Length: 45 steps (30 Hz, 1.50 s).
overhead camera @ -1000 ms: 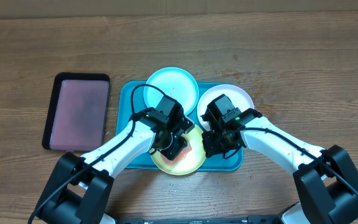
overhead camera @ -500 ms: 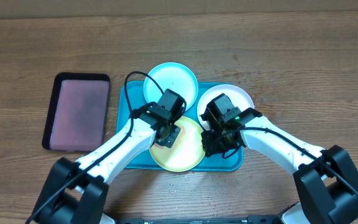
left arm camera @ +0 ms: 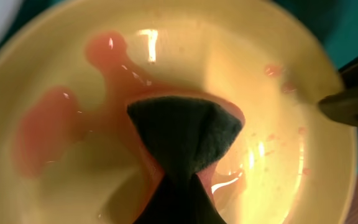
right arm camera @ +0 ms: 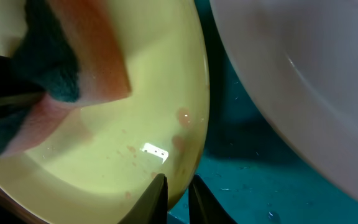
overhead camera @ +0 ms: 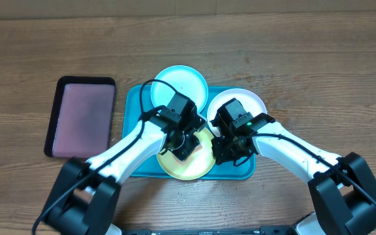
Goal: Clean dirty plates on tray and stack at the side
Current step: 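Scrub the yellow plate with the sponge in the left gripper, then return the sponge with the left gripper to the pink tray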
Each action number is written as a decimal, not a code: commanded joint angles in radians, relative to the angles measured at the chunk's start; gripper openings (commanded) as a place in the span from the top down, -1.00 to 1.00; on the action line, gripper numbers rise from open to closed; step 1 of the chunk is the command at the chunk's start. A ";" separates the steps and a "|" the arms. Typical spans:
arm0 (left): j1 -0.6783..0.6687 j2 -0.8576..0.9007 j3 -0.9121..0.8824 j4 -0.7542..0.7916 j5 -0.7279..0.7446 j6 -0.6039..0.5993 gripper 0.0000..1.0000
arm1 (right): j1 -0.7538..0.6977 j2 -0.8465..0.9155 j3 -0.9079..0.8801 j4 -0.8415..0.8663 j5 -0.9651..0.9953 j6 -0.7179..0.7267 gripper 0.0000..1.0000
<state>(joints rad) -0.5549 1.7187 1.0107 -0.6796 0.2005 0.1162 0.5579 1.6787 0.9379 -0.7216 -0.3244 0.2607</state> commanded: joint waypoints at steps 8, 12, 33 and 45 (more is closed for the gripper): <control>0.006 -0.029 0.056 -0.033 -0.319 -0.125 0.92 | 0.004 0.004 0.018 0.001 0.009 -0.006 0.71; 0.006 -0.130 0.095 -0.053 -0.299 -0.124 0.92 | 0.004 0.004 0.017 0.001 0.009 -0.006 0.70; 0.466 -0.294 0.099 -0.062 -0.285 -0.262 0.92 | 0.004 0.055 0.017 0.105 0.008 -0.051 0.23; 0.601 -0.220 0.099 -0.045 -0.226 -0.262 0.92 | 0.034 0.061 0.017 0.124 0.009 -0.051 0.52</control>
<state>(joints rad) 0.0433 1.4830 1.0916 -0.7326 -0.0528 -0.1295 0.5640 1.7309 0.9379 -0.6121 -0.3202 0.2096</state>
